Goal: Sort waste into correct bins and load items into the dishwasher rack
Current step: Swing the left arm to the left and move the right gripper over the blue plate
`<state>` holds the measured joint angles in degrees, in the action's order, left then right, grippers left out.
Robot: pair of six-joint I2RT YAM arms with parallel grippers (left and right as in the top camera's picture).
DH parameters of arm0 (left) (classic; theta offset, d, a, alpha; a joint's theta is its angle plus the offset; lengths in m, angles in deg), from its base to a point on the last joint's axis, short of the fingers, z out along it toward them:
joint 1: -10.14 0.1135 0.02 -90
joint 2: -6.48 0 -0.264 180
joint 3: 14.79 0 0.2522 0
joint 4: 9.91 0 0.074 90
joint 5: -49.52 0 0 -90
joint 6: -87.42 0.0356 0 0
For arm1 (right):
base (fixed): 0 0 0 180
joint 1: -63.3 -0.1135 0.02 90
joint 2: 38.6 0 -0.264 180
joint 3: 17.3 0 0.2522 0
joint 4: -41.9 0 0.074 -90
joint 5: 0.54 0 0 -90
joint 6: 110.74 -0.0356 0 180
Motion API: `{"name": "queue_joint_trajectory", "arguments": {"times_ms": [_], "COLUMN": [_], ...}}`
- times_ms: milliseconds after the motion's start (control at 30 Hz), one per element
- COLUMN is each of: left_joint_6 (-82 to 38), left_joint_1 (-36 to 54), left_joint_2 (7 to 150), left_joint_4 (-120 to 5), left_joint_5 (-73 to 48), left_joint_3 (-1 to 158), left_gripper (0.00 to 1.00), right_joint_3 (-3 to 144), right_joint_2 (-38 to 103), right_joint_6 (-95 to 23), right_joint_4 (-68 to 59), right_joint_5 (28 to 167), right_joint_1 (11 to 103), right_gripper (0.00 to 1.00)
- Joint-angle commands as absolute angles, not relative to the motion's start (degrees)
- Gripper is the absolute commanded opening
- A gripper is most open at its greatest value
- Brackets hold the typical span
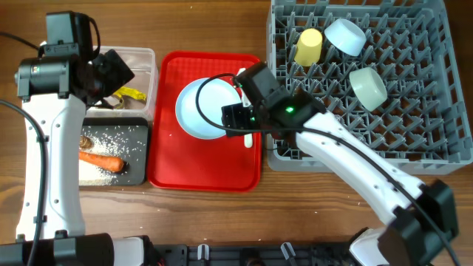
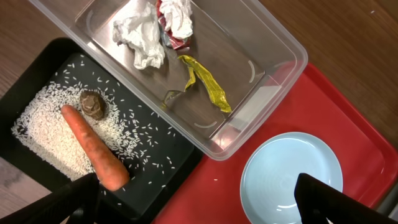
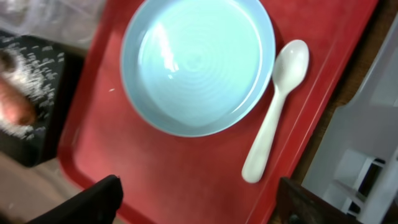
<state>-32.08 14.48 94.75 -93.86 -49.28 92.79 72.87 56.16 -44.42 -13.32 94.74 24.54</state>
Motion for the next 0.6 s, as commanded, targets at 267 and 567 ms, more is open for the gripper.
{"name": "queue_joint_trajectory", "arguments": {"times_ms": [267, 567], "left_joint_6": [-33.06, -33.06], "left_joint_1": [14.91, 14.91], "left_joint_2": [94.25, 94.25], "left_joint_4": [-93.93, -93.95], "left_joint_5": [-50.00, -50.00], "left_joint_3": [93.49, 93.49], "left_gripper": [1.00, 1.00], "right_joint_3": [73.81, 73.83], "right_joint_2": [68.93, 72.36], "right_joint_6": [-44.86, -42.96], "right_joint_4": [-12.36, -7.81], "right_joint_5": [86.46, 82.83], "right_joint_1": [24.52, 24.48], "right_gripper": [0.73, 0.54]}}
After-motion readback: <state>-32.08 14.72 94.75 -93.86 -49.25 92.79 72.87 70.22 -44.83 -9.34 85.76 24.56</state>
